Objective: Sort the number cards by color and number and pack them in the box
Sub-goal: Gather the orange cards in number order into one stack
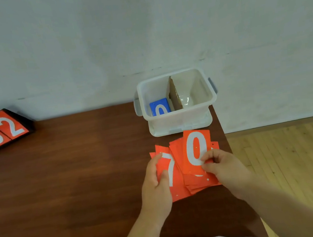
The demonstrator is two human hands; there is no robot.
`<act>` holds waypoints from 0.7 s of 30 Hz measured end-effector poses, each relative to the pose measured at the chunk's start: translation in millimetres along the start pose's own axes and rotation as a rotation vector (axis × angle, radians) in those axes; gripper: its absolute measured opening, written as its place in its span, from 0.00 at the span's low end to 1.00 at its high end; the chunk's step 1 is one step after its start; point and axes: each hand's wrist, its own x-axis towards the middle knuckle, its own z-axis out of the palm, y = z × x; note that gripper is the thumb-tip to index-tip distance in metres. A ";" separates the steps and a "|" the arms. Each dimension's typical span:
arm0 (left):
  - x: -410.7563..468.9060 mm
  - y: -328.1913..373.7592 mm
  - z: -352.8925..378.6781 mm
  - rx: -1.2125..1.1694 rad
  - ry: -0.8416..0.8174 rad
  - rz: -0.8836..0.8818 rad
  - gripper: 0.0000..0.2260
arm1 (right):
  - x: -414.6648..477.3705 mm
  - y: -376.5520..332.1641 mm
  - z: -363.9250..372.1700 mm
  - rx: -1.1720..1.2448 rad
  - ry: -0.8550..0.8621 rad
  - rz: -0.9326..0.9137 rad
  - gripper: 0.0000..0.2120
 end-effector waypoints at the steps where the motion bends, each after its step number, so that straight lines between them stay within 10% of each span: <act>1: 0.0 3.3 -0.9 0.019 -0.025 0.024 0.18 | -0.1 2.3 6.4 -0.114 0.024 -0.002 0.08; 8: 3.5 -5.4 -3.9 -0.071 -0.204 0.015 0.10 | -9.8 10.6 43.6 -0.169 -0.077 0.001 0.05; 13: 12.8 -6.9 -3.8 -0.069 -0.368 -0.054 0.11 | -7.6 27.8 40.2 0.263 -0.016 0.190 0.09; 21: 73.5 -36.2 60.1 0.457 -0.140 -0.321 0.40 | -1.5 68.6 -37.4 0.131 0.433 0.157 0.10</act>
